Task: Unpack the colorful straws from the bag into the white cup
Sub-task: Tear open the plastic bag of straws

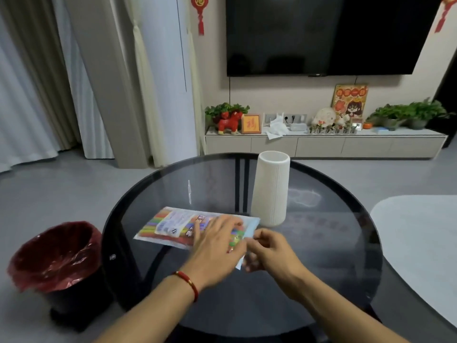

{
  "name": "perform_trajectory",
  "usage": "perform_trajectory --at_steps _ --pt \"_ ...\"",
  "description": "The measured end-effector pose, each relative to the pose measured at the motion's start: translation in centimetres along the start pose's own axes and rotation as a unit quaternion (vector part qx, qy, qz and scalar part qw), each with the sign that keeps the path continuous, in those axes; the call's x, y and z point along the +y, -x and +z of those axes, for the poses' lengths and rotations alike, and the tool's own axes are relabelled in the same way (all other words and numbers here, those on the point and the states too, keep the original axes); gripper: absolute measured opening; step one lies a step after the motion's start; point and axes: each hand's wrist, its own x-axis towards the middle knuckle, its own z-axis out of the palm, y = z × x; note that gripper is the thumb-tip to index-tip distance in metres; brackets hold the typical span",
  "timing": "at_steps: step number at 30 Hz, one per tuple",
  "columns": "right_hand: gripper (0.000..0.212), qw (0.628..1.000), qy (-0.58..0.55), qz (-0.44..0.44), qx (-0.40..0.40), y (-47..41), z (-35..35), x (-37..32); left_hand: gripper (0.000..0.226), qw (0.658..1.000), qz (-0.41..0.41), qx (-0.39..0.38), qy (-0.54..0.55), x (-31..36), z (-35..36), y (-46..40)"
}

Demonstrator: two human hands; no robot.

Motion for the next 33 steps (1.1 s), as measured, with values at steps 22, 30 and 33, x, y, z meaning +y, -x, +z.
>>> perform_trajectory --at_steps 22,30,33 --pt "0.016 0.936 -0.321 0.101 -0.102 -1.5 1.5 -0.6 0.015 0.984 -0.034 0.145 0.100 0.4 -0.1 -0.8" --pt "0.018 0.996 -0.074 -0.034 -0.031 -1.1 1.5 -0.8 0.028 0.995 0.006 0.054 -0.081 1.1 -1.2 -0.3" --pt "0.019 0.997 0.024 -0.073 -0.001 -1.0 1.2 -1.1 0.029 0.993 -0.002 0.043 -0.108 1.1 -1.5 0.0"
